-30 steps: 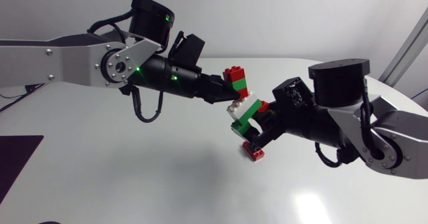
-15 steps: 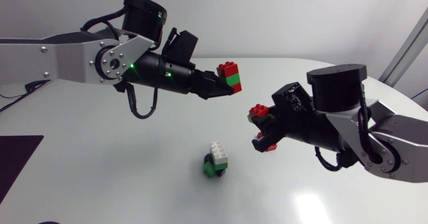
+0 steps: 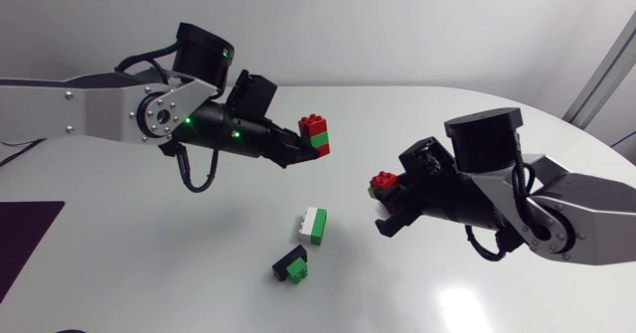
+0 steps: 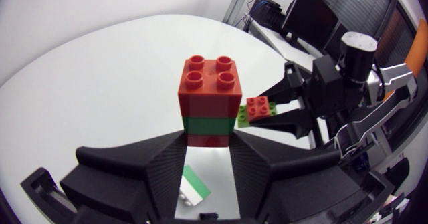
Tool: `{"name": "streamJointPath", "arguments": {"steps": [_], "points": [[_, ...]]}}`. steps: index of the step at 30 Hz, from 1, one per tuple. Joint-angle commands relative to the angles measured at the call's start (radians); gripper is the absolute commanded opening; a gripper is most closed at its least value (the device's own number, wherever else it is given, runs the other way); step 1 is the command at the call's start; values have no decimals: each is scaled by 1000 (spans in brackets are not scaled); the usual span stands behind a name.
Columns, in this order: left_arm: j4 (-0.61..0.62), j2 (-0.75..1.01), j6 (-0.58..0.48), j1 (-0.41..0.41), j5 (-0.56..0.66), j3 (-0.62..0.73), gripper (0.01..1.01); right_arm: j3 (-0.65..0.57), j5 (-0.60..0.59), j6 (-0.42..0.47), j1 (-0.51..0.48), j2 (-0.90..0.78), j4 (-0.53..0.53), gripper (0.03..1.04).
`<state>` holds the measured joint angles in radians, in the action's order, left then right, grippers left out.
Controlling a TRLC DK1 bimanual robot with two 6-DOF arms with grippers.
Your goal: Separate the duplo bricks
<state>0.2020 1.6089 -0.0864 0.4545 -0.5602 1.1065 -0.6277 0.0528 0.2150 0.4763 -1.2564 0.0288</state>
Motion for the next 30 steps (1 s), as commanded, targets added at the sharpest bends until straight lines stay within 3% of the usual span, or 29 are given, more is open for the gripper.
{"name": "streamJointPath", "arguments": {"steps": [1, 9, 22, 30], "points": [[-4, -7, -75, -19, 28, -54, 218, 23, 7, 21, -7, -20, -6, 339], [-113, 26, -234, -53, 158, -209, 220, 40, 9, 20, -2, 15, -15, 343], [-314, 198, -268, -83, 214, -335, 221, 34, 5, 17, 18, 78, -66, 343], [-331, 278, -276, -109, 215, -321, 241, 28, 1, 14, 35, 66, -66, 343]]}}
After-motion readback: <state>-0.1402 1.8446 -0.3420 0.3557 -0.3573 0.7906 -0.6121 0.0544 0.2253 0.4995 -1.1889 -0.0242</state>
